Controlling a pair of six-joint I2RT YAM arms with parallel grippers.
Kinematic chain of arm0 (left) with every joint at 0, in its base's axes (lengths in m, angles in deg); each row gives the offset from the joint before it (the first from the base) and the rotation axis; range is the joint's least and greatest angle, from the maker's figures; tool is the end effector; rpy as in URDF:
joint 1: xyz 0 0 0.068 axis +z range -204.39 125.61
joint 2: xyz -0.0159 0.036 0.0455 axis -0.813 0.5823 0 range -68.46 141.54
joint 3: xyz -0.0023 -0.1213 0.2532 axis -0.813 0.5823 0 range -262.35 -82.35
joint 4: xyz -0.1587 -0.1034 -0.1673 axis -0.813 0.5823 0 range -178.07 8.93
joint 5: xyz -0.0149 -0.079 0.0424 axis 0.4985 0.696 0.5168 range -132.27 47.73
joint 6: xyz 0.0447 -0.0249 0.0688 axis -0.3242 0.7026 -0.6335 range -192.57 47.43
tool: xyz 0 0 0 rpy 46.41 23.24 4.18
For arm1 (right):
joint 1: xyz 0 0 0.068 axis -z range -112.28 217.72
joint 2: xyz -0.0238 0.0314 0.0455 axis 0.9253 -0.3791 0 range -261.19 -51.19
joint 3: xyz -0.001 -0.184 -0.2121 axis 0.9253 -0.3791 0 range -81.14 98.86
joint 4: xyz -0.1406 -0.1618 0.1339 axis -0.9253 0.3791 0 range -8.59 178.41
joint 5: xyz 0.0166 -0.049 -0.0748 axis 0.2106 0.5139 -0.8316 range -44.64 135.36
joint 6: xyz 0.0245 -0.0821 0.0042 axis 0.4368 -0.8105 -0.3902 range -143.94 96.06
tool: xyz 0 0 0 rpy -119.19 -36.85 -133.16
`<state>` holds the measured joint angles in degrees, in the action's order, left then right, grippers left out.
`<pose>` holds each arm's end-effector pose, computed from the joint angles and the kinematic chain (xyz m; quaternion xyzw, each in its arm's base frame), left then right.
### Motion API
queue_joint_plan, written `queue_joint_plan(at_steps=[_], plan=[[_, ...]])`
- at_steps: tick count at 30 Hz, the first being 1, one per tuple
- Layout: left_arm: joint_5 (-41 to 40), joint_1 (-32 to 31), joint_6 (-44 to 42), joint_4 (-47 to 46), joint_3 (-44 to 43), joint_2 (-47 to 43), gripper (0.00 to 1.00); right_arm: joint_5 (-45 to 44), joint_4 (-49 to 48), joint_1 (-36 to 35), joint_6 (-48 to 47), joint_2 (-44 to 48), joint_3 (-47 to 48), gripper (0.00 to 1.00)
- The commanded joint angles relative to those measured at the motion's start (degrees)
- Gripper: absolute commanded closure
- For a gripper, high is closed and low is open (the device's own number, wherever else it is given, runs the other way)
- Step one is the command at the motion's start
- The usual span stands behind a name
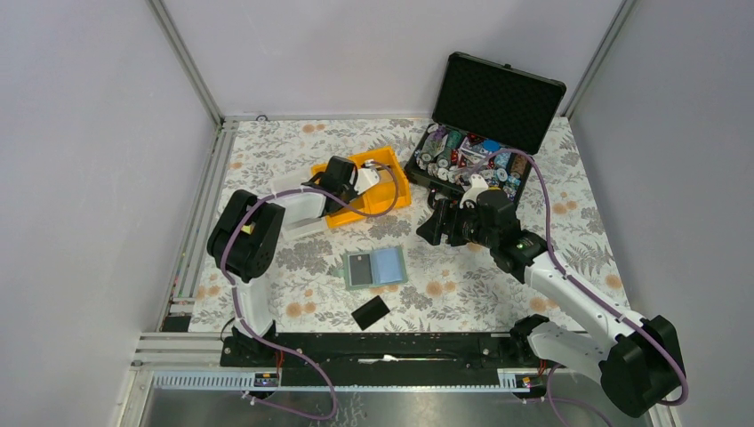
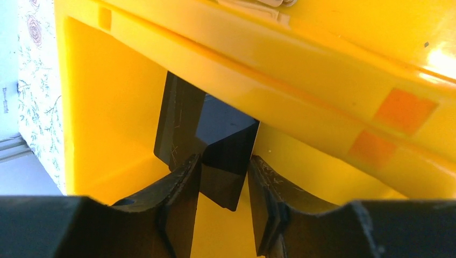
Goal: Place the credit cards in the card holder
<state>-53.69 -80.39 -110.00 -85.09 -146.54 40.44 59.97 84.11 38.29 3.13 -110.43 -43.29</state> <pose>0.3818 -0.1695 0.1384 0.4573 0.8083 0.1281 0.3481 0.2141 0.1426 0.2572 -0.0863 0.8307 0.3494 0.4247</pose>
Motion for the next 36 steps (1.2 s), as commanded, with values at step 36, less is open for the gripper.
queue_joint_plan(at_steps=[36], plan=[[-6.5,0.78,-2.57,-7.05,0.39,-3.27,0.65,1.98,-2.1,0.6,1.11,-0.4,-0.5,0.18]])
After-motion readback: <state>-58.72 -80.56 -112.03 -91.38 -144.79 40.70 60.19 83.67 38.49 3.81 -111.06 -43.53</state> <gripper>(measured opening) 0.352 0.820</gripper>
